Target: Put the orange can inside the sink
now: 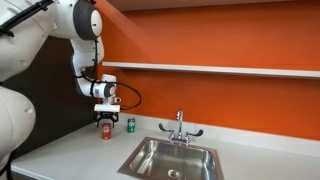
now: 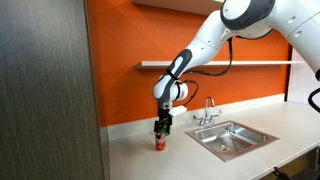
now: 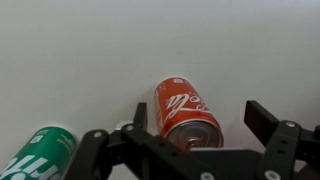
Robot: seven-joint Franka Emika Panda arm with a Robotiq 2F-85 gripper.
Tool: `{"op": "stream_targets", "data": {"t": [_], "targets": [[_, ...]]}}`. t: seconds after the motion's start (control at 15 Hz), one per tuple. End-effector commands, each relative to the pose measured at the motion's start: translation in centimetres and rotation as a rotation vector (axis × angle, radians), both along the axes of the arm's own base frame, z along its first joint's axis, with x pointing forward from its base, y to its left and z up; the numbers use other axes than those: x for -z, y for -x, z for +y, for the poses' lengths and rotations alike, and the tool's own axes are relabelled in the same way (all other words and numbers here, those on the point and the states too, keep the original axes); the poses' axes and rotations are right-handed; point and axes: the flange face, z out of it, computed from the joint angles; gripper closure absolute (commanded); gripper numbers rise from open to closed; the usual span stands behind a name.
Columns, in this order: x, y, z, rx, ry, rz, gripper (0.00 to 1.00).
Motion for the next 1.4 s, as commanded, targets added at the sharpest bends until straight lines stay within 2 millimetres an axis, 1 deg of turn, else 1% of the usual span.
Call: {"op": "stream_targets", "data": {"t": [0.0, 0.33, 0.47, 0.8, 1.13, 1.33], "targets": [[0.1, -0.8, 0.9, -0.008, 0.01, -0.001, 0.0], [0.5, -1.1, 1.8, -0.018, 0.006, -0.003, 0.0], [0.5, -1.3, 1.5, -0.02, 0.007, -0.004, 0.0], [0.5, -1.7, 1.7, -0.019, 0.006, -0.009, 0.0], [0.9, -1.8, 1.9, -0.021, 0.01, -0.008, 0.0], [0.7, -2.0, 1.3, -0.025, 0.012, -0.01, 0.0]]}}
